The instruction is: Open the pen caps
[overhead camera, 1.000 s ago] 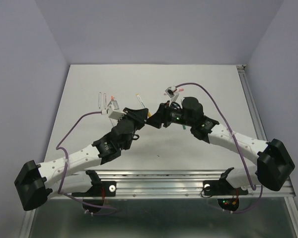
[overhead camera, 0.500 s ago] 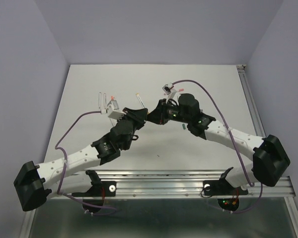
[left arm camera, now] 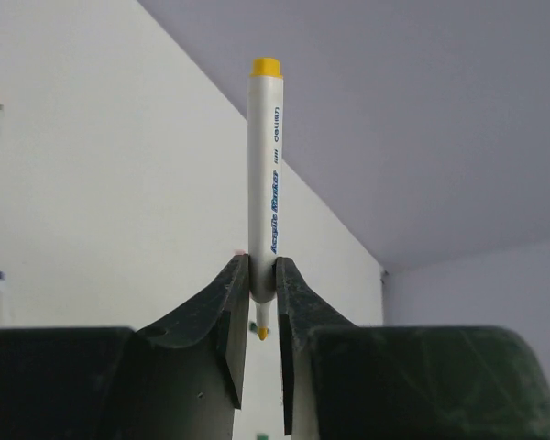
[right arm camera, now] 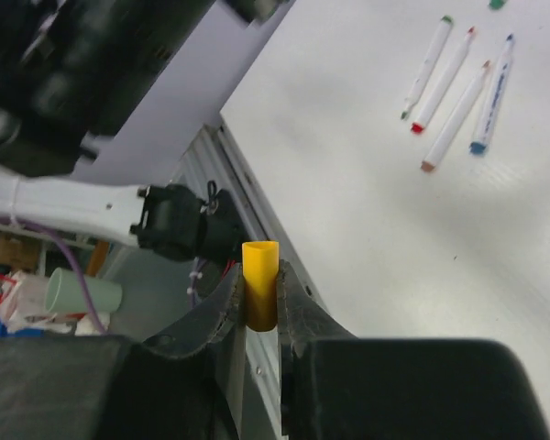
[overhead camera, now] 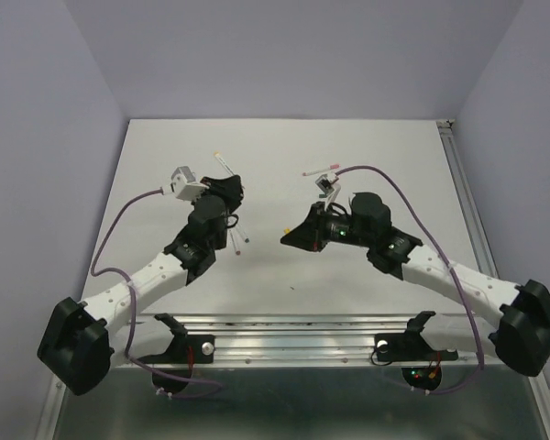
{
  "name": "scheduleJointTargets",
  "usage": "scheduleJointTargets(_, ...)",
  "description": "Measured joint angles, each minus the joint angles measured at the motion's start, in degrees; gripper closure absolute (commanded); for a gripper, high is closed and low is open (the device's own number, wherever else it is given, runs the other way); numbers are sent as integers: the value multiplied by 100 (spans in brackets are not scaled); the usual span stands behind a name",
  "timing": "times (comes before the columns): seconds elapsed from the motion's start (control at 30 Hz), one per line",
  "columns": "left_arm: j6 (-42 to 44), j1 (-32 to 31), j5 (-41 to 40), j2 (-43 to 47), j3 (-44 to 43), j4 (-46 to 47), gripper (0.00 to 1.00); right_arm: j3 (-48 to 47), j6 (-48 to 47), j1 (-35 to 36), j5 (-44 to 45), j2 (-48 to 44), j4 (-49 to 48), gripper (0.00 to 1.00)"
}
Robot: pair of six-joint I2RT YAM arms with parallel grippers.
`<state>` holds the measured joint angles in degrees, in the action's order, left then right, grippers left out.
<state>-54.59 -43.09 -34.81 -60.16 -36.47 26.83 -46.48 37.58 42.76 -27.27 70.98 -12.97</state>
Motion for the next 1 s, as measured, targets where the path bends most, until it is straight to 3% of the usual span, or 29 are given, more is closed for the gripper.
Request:
scheduleJointTargets(0.1,125,975,61,-398,-7,55,100,470,50,61,-229,-769,229,99)
scheduleJointTargets(0.3,562,1504,516,-643,-96,-120,100,494,-142,81,369,-1360,1180,99)
scheduleJointTargets(0.6,1189,1537,1014,-645,-483,-1687,100,490,-175,-442,2341,-184,2662,99)
scheduleJointTargets(0.77,1266,1537,1008,-699,-393,-2334,100,446,-170,-573,3268,391,3036,96)
scheduleJointTargets(0.8,1270,1539,964,-767,-380,-2457,100,393,-170,-573,3357,501,3080,92)
scheduleJointTargets(1.0,1231,1591,817,-1392,-380,-2977,100,37,-179,-573,3895,1082,3110,91)
